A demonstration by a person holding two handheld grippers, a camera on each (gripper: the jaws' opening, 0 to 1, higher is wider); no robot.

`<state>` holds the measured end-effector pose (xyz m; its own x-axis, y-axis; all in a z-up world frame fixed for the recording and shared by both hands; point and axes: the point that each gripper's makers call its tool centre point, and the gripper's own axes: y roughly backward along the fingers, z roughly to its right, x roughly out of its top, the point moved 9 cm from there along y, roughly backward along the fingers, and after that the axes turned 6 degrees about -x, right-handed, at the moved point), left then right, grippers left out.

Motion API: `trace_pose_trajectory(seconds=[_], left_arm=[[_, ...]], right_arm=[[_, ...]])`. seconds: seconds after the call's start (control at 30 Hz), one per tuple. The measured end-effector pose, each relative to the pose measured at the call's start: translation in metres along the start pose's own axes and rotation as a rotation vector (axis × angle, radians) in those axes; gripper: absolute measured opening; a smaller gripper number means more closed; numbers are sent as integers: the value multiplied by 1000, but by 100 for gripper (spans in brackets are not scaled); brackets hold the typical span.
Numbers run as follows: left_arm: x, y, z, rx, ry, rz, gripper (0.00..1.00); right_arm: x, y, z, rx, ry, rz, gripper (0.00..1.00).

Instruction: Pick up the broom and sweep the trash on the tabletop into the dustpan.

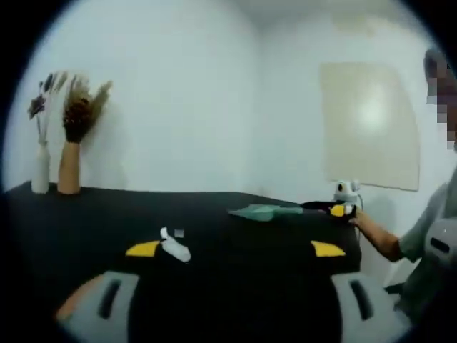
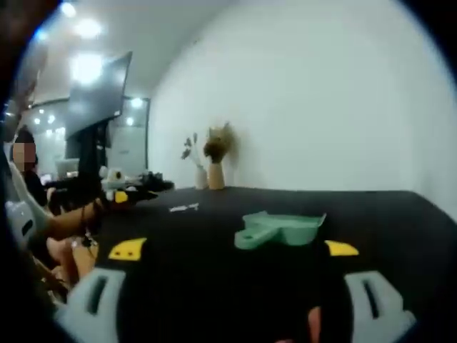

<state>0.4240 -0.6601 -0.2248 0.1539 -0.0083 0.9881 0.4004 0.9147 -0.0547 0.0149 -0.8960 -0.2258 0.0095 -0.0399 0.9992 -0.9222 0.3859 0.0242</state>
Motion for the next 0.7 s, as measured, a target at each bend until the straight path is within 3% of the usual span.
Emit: trace_pose_trajectory(seconds=[0.17, 0.53, 0.7], left_arm=[[3, 3, 1, 7, -8, 33, 82], [-1, 2, 5, -1, -51, -8, 81], [-1, 2, 6, -1, -56, -11, 81]], right_arm=[[-2, 3, -2, 1, -18, 9, 96], [-1, 4, -1, -6, -63, 17, 87], [0, 4, -3, 12, -66, 20, 90]])
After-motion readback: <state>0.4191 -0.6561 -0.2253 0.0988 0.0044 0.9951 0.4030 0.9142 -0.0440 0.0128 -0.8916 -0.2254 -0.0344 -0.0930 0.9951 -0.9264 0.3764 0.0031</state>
